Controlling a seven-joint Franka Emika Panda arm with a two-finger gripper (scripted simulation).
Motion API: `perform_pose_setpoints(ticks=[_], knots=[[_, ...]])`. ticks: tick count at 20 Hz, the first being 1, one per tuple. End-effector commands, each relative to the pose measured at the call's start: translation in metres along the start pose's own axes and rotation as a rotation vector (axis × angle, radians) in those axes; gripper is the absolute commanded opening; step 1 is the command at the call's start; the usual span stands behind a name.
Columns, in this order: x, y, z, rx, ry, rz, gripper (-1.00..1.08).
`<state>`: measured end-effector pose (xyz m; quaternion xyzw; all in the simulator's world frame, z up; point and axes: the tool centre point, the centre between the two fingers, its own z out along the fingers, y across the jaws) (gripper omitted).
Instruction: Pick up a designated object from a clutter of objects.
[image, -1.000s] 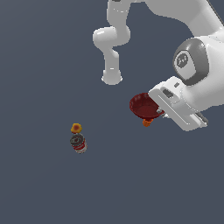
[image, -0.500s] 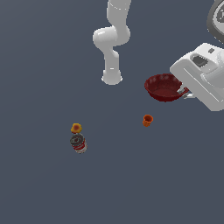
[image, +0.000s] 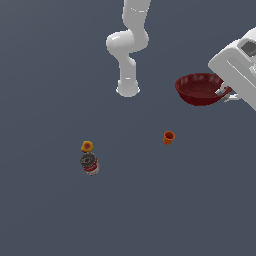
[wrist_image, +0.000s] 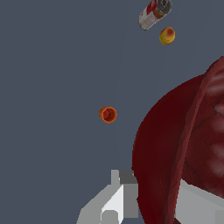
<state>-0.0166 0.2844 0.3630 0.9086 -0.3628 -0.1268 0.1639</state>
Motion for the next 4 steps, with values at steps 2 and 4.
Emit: perform_pose_setpoints(ticks=[2,4], knots=[[-0.0023,0.0004,-0.0051,0.001,0.000,0.001,-1.00],[-0.0026,0.0003,-0.0056,0.001,0.000,0.001,-1.00]])
